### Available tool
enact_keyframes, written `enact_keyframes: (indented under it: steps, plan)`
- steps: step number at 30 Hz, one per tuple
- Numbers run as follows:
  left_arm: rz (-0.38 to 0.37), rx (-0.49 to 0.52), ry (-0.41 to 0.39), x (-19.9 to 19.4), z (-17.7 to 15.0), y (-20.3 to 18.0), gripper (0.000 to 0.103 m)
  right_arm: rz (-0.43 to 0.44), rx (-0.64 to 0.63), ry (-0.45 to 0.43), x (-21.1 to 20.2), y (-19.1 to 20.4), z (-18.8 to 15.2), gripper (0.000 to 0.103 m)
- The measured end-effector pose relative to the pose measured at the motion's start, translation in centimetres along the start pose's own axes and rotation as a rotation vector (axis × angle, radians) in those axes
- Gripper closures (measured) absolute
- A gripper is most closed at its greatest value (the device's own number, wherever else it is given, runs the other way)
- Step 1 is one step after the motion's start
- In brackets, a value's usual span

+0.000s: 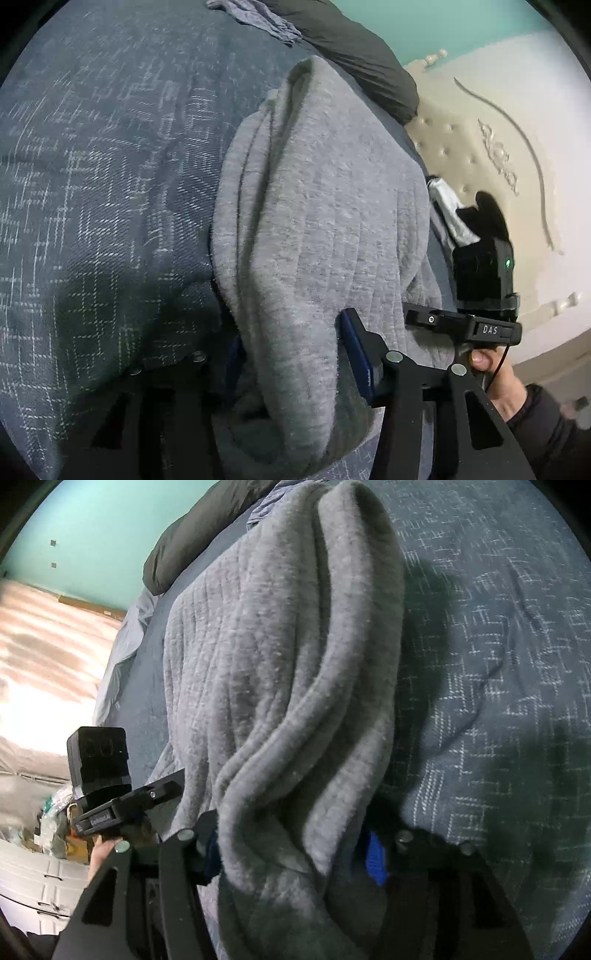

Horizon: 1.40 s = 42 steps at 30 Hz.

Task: Fold clothes
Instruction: 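Lift the folded grey sweater with both tools and carry it toward the clothes stack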

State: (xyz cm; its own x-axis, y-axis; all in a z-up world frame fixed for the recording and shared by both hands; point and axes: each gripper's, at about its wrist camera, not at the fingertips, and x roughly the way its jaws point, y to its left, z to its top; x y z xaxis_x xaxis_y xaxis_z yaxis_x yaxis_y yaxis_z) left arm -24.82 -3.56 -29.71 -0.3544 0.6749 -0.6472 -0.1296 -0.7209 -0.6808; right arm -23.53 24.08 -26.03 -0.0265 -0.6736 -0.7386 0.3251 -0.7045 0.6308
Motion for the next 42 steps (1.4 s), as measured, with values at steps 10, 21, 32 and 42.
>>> enact_keyframes:
  steps: [10,21,32,42]
  plan:
    - [-0.001,0.018,-0.059,-2.2,0.3,-1.9,0.066,0.049,-0.046,-0.057,-3.2,1.1,0.0,0.067]
    - [-0.010,0.084,-0.112,-6.7,1.9,-8.4,0.067,0.147,-0.098,-0.139,-10.0,3.9,1.2,0.067]
    - [-0.022,0.211,-0.138,-9.4,3.2,-18.4,0.067,0.166,-0.162,-0.252,-19.3,6.8,0.4,0.068]
    - [-0.053,0.346,-0.163,-8.0,7.2,-32.2,0.067,0.120,-0.224,-0.376,-30.6,6.9,2.6,0.068]
